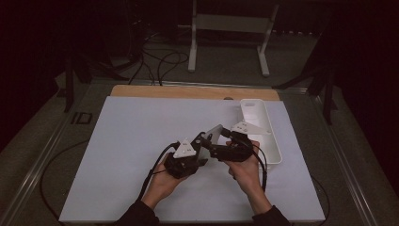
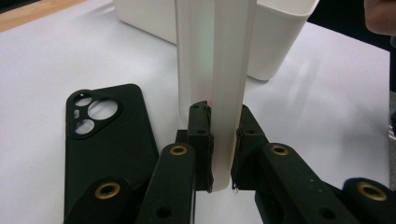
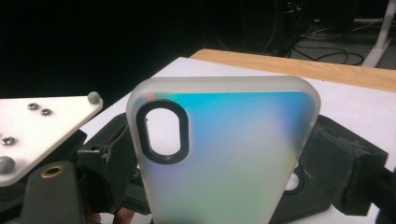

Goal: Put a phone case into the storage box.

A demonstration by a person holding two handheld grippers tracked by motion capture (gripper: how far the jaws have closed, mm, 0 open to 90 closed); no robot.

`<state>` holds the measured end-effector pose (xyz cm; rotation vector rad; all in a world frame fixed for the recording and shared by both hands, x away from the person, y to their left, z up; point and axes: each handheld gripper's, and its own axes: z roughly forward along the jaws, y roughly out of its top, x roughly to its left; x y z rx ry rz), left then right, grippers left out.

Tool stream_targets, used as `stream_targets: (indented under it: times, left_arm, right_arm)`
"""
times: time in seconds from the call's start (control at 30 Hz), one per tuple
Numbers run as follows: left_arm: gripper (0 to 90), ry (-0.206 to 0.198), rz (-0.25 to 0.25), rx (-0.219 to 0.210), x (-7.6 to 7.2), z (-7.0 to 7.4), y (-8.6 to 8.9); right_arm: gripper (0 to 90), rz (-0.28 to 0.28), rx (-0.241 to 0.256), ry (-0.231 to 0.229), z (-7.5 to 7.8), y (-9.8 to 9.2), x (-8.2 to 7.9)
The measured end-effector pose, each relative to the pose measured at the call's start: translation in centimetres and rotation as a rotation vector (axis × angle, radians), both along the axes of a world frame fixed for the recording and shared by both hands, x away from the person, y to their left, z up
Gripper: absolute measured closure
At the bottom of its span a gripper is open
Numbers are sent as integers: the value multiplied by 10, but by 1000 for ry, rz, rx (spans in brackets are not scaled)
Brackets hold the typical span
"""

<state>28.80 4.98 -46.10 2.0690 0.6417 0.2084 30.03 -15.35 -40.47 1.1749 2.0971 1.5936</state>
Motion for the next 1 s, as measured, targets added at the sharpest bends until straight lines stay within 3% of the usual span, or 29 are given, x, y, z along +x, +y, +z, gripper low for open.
stream_targets:
  times: [0.47, 0.63, 0.67, 0.7, 0.9, 1.0]
  left_arm:
    - [781, -4, 4, -4, 0, 1, 1]
    - [618, 13, -3, -21, 0, 3, 5]
    - [552, 16, -2, -25, 0, 3, 5]
    - [552, 17, 1, -26, 0, 3, 6]
    - [273, -11, 68, -14, -3, 6, 11]
    - [203, -13, 88, -25, -4, 7, 15]
  right_arm:
    - [172, -3, -2, -4, 1, 1, -1]
    - [172, -4, -6, -5, 0, 2, -1]
    - [172, -4, -4, -5, 0, 2, -1]
    - [172, -4, -4, -5, 0, 2, -1]
    - [172, -11, -7, -8, 0, 1, -1]
    - [172, -13, -8, -9, 1, 1, -1]
